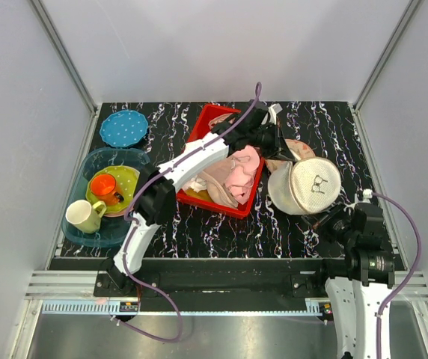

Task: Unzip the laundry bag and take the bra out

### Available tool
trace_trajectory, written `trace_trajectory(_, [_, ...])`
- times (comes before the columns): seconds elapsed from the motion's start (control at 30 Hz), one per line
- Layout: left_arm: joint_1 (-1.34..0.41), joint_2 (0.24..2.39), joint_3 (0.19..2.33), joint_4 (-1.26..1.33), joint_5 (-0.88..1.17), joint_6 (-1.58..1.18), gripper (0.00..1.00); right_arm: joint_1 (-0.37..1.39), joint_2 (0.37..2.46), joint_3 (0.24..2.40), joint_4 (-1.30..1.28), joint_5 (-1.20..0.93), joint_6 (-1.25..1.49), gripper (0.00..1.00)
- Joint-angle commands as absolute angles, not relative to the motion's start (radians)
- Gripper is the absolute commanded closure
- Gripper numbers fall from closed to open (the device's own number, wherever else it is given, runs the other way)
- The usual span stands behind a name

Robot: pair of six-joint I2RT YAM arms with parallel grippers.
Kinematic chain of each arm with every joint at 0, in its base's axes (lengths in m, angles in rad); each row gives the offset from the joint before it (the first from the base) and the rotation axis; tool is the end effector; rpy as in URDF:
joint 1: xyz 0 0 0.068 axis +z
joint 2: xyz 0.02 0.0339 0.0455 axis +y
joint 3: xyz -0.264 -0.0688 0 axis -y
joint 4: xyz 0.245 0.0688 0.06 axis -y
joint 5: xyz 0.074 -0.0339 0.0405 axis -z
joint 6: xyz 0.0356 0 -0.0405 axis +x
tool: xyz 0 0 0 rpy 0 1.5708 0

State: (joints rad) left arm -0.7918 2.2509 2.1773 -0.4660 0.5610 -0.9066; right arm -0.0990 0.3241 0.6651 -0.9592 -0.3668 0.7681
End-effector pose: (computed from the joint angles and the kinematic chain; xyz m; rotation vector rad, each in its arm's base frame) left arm 0.3547 -0.3863 0.3071 0.2563 2.4448 -1.4939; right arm 0.0689 0.0060 0.2739 0.7462 2.1220 0.7716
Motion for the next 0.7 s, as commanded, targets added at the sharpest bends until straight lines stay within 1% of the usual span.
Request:
trace_trajectory(0.0, [-0.778, 2.186, 2.189, -0.374, 0.561, -0.868, 1.00, -0.101, 0.382, 0.695, -0.930, -0.325, 0.729, 1.00])
trace_trajectory(0.07, [-0.775, 2.169, 2.180, -0.374, 0.572, -0.850, 1.00, -0.101, 0.408, 0.677, -0.910, -0.270, 0.738, 1.00])
trace_trajectory(0.27, [-0.773, 2.198, 2.236, -0.446, 0.689, -0.781, 1.00, -0.101, 0.443, 0.653, -0.845, -0.267, 0.759, 1.00])
trace_trajectory(0.3, [-0.772, 2.212, 2.241, -0.455, 0.695, -0.778, 0.87, -0.101, 0.445, 0.653, -0.838, -0.273, 0.762, 1.00])
trace_trajectory(0.33, [-0.772, 2.218, 2.244, -0.465, 0.713, -0.779, 0.66, -0.101, 0.451, 0.653, -0.824, -0.290, 0.764, 1.00])
trace_trajectory(0.4, [-0.775, 2.218, 2.270, -0.511, 0.727, -0.782, 0.33, -0.101, 0.468, 0.650, -0.809, -0.304, 0.778, 1.00])
trace_trajectory(0.43, [-0.778, 2.201, 2.272, -0.524, 0.724, -0.770, 0.19, -0.101, 0.472, 0.649, -0.789, -0.316, 0.784, 1.00])
trace_trajectory(0.47, [-0.784, 2.180, 2.269, -0.558, 0.704, -0.732, 0.11, -0.101, 0.479, 0.640, -0.778, -0.319, 0.796, 1.00])
trace_trajectory(0.5, [-0.784, 2.155, 2.260, -0.577, 0.677, -0.709, 0.09, -0.101, 0.479, 0.635, -0.769, -0.322, 0.804, 1.00])
trace_trajectory(0.57, [-0.782, 2.053, 2.195, -0.612, 0.556, -0.671, 0.09, -0.101, 0.482, 0.627, -0.741, -0.333, 0.813, 1.00])
trace_trajectory(0.63, [-0.782, 1.920, 2.066, -0.598, 0.433, -0.664, 0.08, -0.103, 0.488, 0.624, -0.724, -0.340, 0.813, 1.00])
trace_trajectory(0.67, [-0.788, 1.878, 2.019, -0.568, 0.414, -0.669, 0.08, -0.101, 0.497, 0.624, -0.719, -0.344, 0.816, 1.00])
